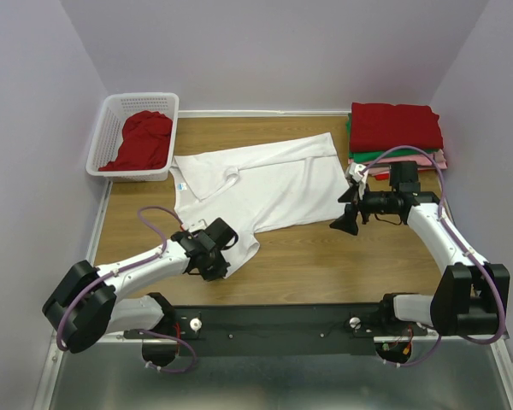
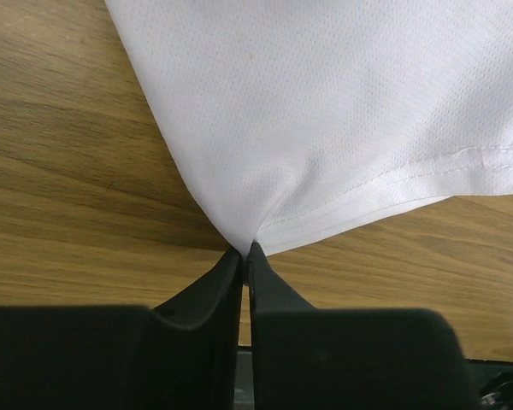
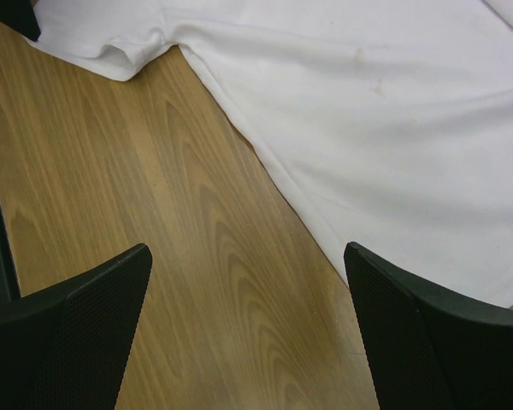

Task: Fold and stack the t-shirts
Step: Fold the tshirt

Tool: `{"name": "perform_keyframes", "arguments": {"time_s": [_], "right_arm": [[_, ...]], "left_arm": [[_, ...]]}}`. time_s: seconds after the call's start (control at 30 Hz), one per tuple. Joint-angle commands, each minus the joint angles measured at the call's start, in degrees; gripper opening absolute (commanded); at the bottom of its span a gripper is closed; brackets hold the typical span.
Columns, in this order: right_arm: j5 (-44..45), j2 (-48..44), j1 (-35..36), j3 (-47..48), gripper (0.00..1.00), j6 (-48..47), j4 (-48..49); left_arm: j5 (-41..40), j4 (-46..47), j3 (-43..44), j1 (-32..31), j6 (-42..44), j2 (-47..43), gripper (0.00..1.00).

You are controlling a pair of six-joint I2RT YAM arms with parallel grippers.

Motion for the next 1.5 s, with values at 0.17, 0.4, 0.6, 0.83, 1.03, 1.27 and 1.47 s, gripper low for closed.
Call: {"name": "perform_keyframes", "arguments": {"time_s": [0.17,0.4,0.6,0.83,1.03,1.27,1.47], "right_arm": [[-1.12,-0.7,-0.75,1.23,1.0,-2.25,-2.09],[4.13,-0.7,-0.75,0.88,1.0,-5.41,-3.14],[15.73,0.0,-0.75,3.42,0.98,-12.61,-3.67],[18.04,5.36,-0.75,7.38,0.94,-26.23,-8.85],[24.17,14.74,-0.75,11.59,0.83,-36.78,-14.29],[26.56,22.23,-0.84,14.05,0.73,-41.1,-15.27],[26.04,27.94,-0.75,17.32,0.69,-40.92,-15.27]], "left_arm": [[-3.3,1.72,1.76,-0.34,2.31,-1.67,0.0],[-3.04,2.51,2.12,-0.34,3.98,-2.64,0.0],[-2.69,3.47,1.5,-0.34,5.04,-3.78,0.0],[-2.07,4.8,0.36,-0.34,6.01,-5.36,0.0],[-1.54,4.97,-0.08,-0.34,6.63,-6.68,0.0],[-1.28,5.32,-0.08,-0.34,6.98,-7.74,0.0],[-1.19,5.06,0.36,-0.34,7.15,-8.09,0.0]]}}
